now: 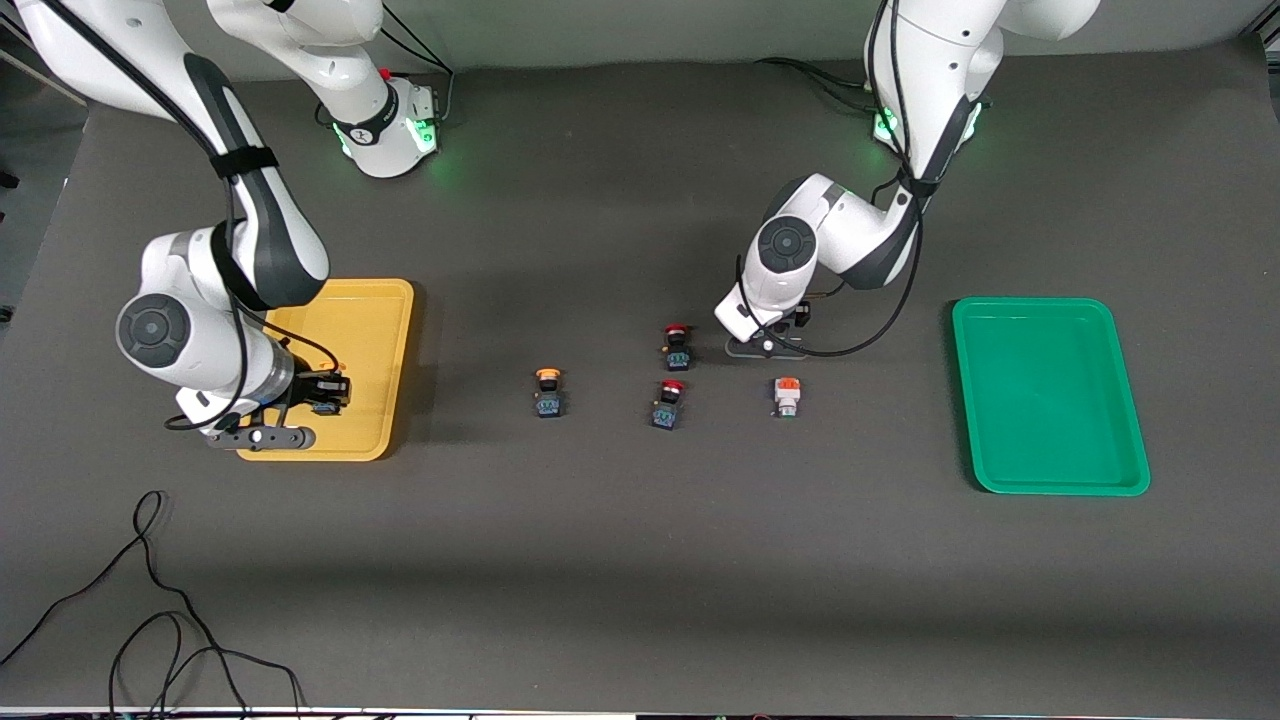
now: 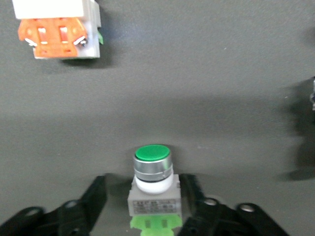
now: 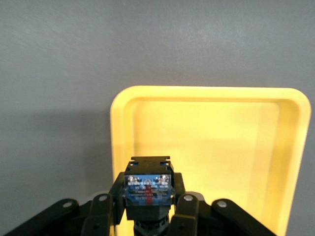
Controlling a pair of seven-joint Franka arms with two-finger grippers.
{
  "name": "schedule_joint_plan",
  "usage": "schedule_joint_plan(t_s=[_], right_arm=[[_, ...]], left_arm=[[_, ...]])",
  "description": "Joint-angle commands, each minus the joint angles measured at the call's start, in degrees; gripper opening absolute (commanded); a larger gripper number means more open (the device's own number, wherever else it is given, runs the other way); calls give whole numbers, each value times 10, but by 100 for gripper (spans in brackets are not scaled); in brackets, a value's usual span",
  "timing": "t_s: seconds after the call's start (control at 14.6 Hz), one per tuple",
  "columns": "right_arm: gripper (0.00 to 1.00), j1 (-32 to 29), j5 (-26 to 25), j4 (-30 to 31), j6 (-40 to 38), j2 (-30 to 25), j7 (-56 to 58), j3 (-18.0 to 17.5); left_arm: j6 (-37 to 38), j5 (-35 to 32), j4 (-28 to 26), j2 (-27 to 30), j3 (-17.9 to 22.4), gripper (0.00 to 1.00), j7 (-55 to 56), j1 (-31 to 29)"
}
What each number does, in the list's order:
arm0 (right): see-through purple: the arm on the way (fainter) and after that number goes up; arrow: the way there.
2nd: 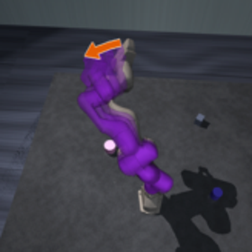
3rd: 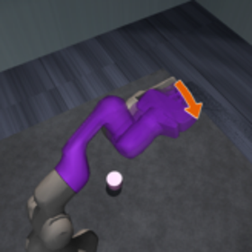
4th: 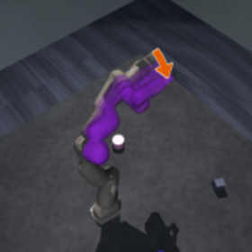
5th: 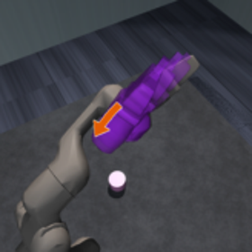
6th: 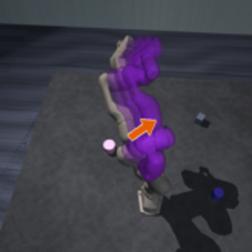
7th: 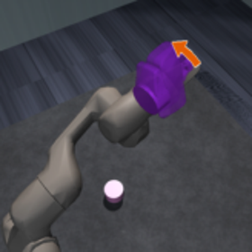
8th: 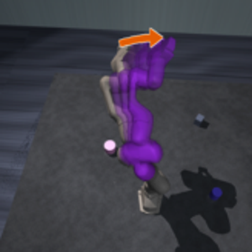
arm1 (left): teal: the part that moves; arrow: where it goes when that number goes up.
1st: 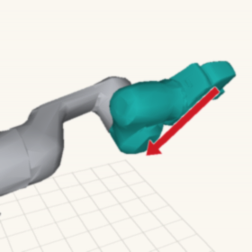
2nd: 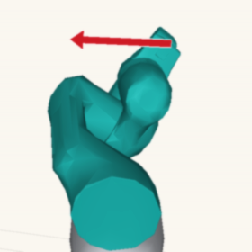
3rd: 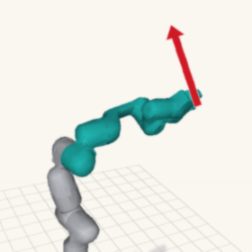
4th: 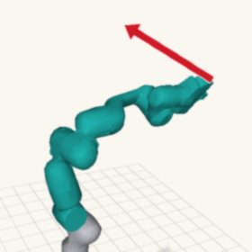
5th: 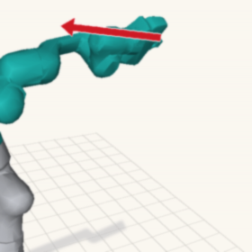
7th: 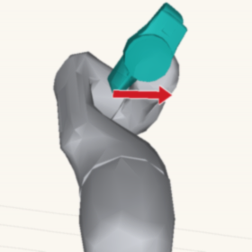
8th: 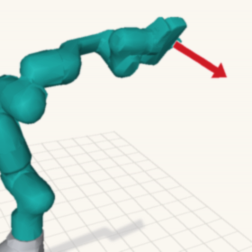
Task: Place green and yellow buttons in trays
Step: 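Place the yellow button in the yellow tray while the left gripper places the green button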
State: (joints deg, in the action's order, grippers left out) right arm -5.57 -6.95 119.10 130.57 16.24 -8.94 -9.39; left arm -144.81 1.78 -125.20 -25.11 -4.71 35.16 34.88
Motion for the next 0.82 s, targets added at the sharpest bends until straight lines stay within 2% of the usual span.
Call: schedule_joint_plan(t_s=[0.0, 0.14, 0.27, 0.48, 0.55, 0.62, 0.68, 0.75], right_arm=[[0, 5, 9, 82, 112, -4, 23, 15], [0, 6, 9, 107, 151, 12, 23, 17], [0, 8, 9, 128, 173, 16, 23, 17], [0, 7, 3, 140, 186, 21, 23, 18], [17, 6, 3, 140, 186, 21, 23, 18], [89, 6, 3, 140, 185, 21, 23, 18], [100, 6, 3, 140, 182, 19, 23, 19], [100, 6, 3, 139, 181, 16, 23, 18]], left_arm=[[13, -5, 4, 20, 4, 12, 47, 10], [29, -5, 14, 30, 3, 9, 59, 10], [107, 1, 49, 60, 6, 9, 53, -1], [218, 23, 115, 117, 4, 9, 44, -56], [243, 28, 129, 136, 7, 9, 37, -66], [261, 29, 129, 157, 7, 9, 26, -91], [283, 29, 125, 174, 7, 9, 2, -118], [310, 28, 123, 187, 8, 9, -29, -152]])
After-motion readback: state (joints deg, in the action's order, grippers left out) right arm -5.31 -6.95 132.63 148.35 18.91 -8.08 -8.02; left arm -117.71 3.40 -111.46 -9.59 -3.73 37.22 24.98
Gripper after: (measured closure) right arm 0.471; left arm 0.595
